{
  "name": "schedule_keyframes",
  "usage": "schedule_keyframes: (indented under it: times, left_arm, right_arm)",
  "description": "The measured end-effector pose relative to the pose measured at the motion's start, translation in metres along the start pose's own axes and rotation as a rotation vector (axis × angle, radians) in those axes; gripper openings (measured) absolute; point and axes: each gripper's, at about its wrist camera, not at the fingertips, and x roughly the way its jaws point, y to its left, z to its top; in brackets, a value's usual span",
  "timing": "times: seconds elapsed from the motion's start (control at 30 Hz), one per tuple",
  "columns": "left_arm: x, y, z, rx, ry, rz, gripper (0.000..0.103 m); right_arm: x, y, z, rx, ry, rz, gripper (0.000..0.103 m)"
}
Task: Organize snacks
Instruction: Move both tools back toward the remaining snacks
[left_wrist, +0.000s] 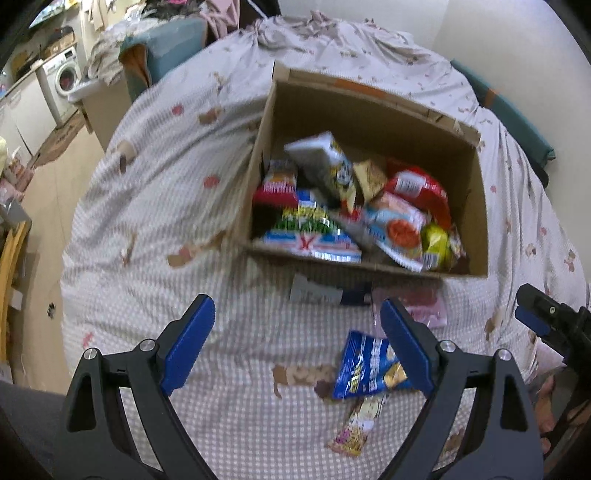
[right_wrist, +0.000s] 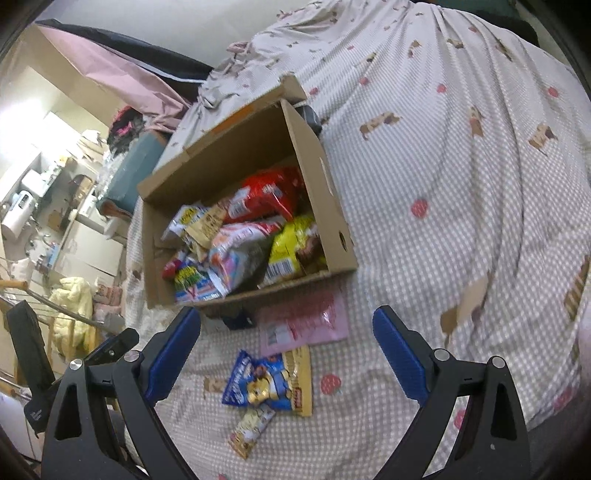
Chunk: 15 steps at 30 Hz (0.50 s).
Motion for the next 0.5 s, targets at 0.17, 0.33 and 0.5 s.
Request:
schedule_keyframes:
  times: [0.17, 0.33, 0.5]
  left_arm:
    - [0.019, -0.006, -0.016, 0.032, 0.064, -0.006, 0.089]
    - [0.042, -0.011, -0.035, 0.046, 0.156, -0.032, 0.089]
    - [0.061, -0.028, -0.049, 0.096, 0.247, -0.071, 0.089]
  right_arm:
    - [0.006, -0.008, -0.009, 0.022, 0.023, -0.086, 0.097]
    - [0.013, -0.020, -0.008, 0.079, 0.044, -0.097, 0.097]
    - [0.025, -0.028, -0.008, 0.123, 0.077, -0.097, 0.097]
